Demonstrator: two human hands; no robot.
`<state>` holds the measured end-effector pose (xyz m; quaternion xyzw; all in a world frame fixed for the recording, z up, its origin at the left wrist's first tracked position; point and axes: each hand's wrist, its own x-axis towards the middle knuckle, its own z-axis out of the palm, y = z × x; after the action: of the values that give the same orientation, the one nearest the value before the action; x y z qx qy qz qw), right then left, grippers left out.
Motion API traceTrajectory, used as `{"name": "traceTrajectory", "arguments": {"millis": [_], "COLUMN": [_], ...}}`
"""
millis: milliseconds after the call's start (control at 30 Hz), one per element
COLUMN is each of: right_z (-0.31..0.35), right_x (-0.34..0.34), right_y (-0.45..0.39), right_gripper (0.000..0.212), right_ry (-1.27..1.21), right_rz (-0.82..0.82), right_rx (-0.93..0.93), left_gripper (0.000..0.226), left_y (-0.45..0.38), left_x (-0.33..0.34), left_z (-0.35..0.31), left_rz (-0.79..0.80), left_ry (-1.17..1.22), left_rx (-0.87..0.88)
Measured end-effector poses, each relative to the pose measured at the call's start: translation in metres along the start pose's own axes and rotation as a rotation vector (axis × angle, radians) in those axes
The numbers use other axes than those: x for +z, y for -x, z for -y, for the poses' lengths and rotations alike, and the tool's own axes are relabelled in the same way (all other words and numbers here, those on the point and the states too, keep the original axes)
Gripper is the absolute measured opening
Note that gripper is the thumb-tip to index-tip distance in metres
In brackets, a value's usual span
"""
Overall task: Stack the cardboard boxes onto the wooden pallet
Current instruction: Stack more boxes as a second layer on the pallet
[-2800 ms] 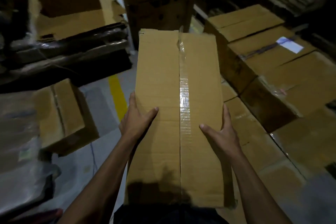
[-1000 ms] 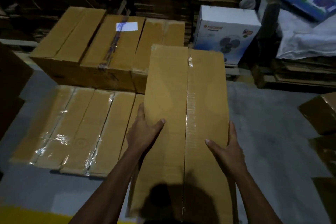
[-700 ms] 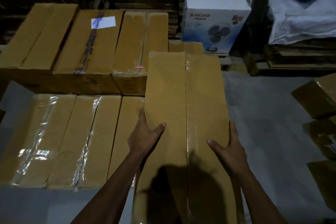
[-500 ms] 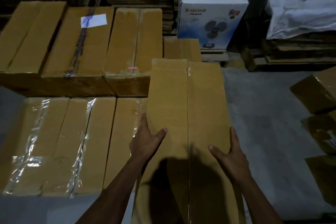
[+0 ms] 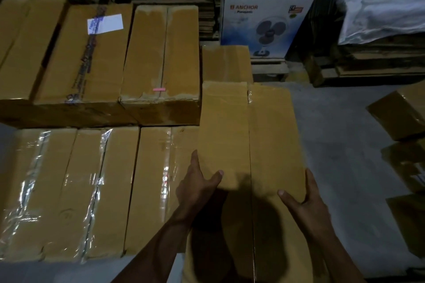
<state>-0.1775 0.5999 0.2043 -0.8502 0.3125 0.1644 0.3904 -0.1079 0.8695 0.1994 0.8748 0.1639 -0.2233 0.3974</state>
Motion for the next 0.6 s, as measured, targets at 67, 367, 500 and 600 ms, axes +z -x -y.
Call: {"name": "traceTrajectory", "arguments": {"millis": [67,367,500,600], "right_z": [0.005,0.04,0.057,0.062], "right_x": [0.003,0.017,0.021,0.031], "right_y": [-0.01,-0.081,-0.112,-0.134], "right_gripper": [0.108,0.098,0.1,0.099], "right_ry": [-0.023,-0.125,-0.155,-0.178], "right_rz": [-0.006,-0.041,-0.036,-0.01], "right_rx": [-0.022,-0.075,-0.113,-0.097], "left_gripper": [0.102,0.088,0.087,0.092], "left_y": [-0.018,-0.098,-0.125,-0.145], "left_x": [0.0,-0.013,-0.019,-0.018], "left_z": [-0.006,-0.037,-0.047,-0.043], "left_rz": [-0.005,-0.085,-0.086,-0.049], "left_ry": [-0.022,-0.009,0.074,0.166], "left_rx": [0.006,0.097,0.14,0.138]}}
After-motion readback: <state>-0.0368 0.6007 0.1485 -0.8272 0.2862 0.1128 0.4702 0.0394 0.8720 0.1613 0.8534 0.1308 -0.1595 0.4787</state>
